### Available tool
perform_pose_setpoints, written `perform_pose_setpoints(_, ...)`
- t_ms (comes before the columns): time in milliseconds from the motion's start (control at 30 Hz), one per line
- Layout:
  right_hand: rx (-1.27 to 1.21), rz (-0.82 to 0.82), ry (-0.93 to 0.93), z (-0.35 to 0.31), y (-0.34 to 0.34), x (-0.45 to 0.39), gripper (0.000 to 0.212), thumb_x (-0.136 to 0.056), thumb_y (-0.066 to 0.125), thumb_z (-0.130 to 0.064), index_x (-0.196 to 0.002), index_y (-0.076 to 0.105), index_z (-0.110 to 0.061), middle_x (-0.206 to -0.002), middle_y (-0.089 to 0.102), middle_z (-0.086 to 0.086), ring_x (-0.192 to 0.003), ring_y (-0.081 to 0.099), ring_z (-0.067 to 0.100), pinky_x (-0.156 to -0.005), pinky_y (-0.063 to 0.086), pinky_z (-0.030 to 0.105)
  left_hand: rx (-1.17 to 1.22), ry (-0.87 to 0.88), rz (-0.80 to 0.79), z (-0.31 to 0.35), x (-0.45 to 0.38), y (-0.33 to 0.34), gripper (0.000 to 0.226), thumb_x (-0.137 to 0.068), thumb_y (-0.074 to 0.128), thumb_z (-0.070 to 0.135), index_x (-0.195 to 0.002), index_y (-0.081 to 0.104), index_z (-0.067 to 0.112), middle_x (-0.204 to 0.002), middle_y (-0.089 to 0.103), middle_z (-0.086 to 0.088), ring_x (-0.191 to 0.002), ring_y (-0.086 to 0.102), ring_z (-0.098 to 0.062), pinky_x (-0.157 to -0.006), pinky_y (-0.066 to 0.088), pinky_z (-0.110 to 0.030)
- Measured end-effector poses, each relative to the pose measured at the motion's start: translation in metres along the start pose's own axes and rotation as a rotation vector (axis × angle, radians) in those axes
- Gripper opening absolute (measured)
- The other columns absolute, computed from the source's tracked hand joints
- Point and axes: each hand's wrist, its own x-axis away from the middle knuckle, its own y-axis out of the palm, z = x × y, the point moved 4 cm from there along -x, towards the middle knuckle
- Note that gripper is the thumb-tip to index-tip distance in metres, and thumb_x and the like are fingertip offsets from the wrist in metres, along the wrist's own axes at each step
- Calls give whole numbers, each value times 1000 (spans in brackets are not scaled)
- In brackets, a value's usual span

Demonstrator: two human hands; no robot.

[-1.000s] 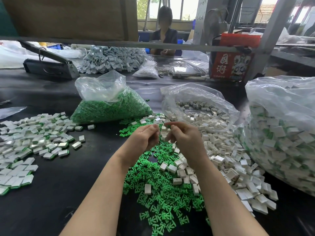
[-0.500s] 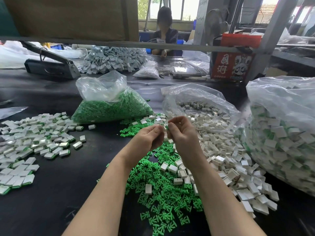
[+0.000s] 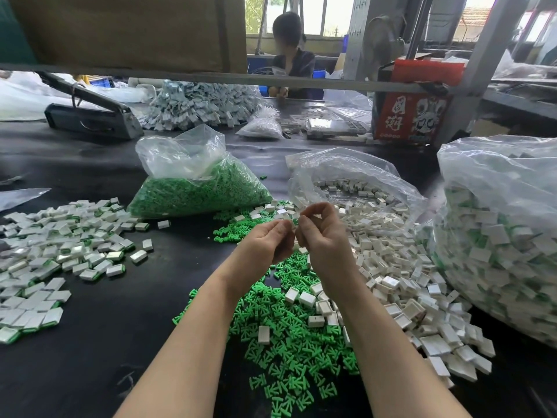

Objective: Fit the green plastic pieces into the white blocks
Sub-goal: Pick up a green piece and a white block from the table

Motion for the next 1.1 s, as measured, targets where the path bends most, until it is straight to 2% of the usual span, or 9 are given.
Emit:
perform_pose_setpoints(100,-1,-30,13,-1,1,2,15,-97,48,2,-92,48,-11,-61,51,-11,-55,45,3,-53,40,20,-5,-1,5,-1,-1,-1,35,-105,40,18,-73,56,16,-65,48,5,-51,47,3,-53,43,-7)
perform_pose_setpoints(300,-31,-67,60,-4,2,3,11,-100,44,0,-92,44,-8,-58,43,-3,-52,40,7,-53,36,21,-60,12,-24,-1,-3,-4,27,-105,40,18,-81,49,11,-68,40,-1,-56,37,-5,-54,39,-11)
perform_pose_setpoints(400,16,-83,103,0,1,3,4,-101,45,-6,-98,46,-4,-65,47,1,-56,43,8,-56,38,23,-87,16,-30,-2,-3,-3,28,-105,40,16,-79,51,13,-64,42,4,-55,38,-4,-53,38,-12)
perform_pose_setpoints(500,133,-100,160,6,0,3,13,-102,46,-17,-100,50,-5,-69,49,-1,-53,45,3,-53,40,17,-70,11,-30,-3,-2,-4,31,-105,39,14,-77,52,15,-60,44,11,-53,39,-1,-53,38,-12)
perform_pose_setpoints(633,334,-145,117,8,-3,0,25,-102,44,-18,-89,54,1,-67,47,1,-62,43,15,-61,36,35,-214,14,-63,-6,-3,-7,30,-104,41,23,-76,47,17,-59,41,13,-57,33,-7,-56,28,-24)
perform_pose_setpoints(767,423,-155,65,9,-3,1,30,-102,44,-18,-75,51,-9,-64,44,-2,-60,38,14,-61,33,38,-288,-5,-66,-8,-3,-10,29,-103,41,26,-76,48,19,-60,42,14,-57,34,-7,-58,28,-26)
perform_pose_setpoints(967,382,-155,70,13,-2,3,30,-103,43,-17,-76,51,-6,-63,42,-3,-60,36,13,-60,31,36,-269,-19,-83,-8,-2,-8,32,-105,38,21,-74,45,18,-61,38,11,-58,31,-9,-58,25,-30)
perform_pose_setpoints(1033,330,-161,96,13,-2,3,30,-102,44,-16,-73,50,-12,-61,41,-4,-58,35,11,-58,30,33,-253,-30,-106,-11,-2,-7,33,-106,37,20,-73,44,19,-60,37,13,-56,30,-8,-57,24,-29)
perform_pose_setpoints(1100,257,-187,150,16,-3,4,28,-103,44,-15,-77,54,-9,-60,40,-5,-55,35,7,-53,30,26,-235,-38,-139,-12,-1,-8,34,-106,37,21,-72,43,20,-58,37,15,-54,30,-6,-55,26,-24)
